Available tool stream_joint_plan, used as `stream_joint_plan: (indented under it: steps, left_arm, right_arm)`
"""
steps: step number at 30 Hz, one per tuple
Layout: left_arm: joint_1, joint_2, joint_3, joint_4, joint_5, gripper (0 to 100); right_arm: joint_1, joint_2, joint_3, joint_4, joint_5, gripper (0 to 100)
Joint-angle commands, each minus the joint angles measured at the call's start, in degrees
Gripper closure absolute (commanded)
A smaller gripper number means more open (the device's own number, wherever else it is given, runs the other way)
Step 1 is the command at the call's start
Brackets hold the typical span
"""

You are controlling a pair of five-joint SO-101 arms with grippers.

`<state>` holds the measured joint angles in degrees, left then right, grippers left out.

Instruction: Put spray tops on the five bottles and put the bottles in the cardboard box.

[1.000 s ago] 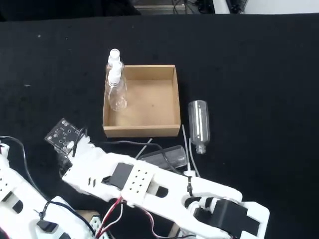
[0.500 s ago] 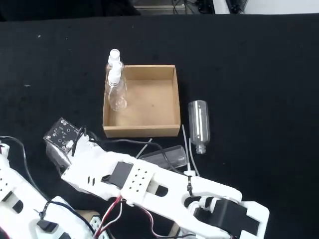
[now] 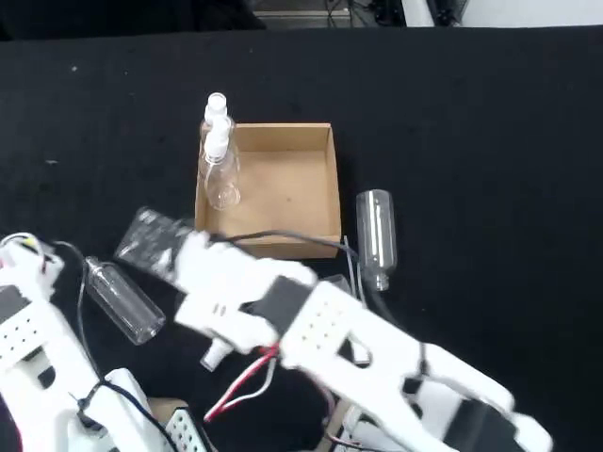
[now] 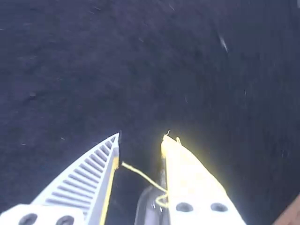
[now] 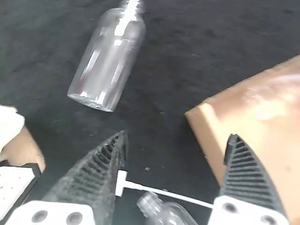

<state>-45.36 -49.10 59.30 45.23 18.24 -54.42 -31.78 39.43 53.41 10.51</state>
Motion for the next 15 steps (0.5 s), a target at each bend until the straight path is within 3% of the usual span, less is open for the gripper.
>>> stream_joint_plan:
  steps: [1, 4, 9, 15]
  left_arm:
    - [4.3, 9.1, -4.9, 1.3, -3.1, 83]
    - [4.2, 16.4, -11.7, 8.2, -3.6, 77]
    - [5.6, 24.2, -21.7, 19.5, -7.3, 77]
    - [11.9, 30.2, -24.1, 23.5, -11.0, 77]
  right_arm:
    - [3.1, -8.0, 2.4, 1.3, 0.7, 70.1]
    - [3.1, -12.1, 7.3, 1.1, 0.7, 70.1]
    - [3.2, -15.5, 12.7, -1.0, 0.7, 70.4]
    - [3.0, -14.5, 15.2, -5.5, 0.3, 70.4]
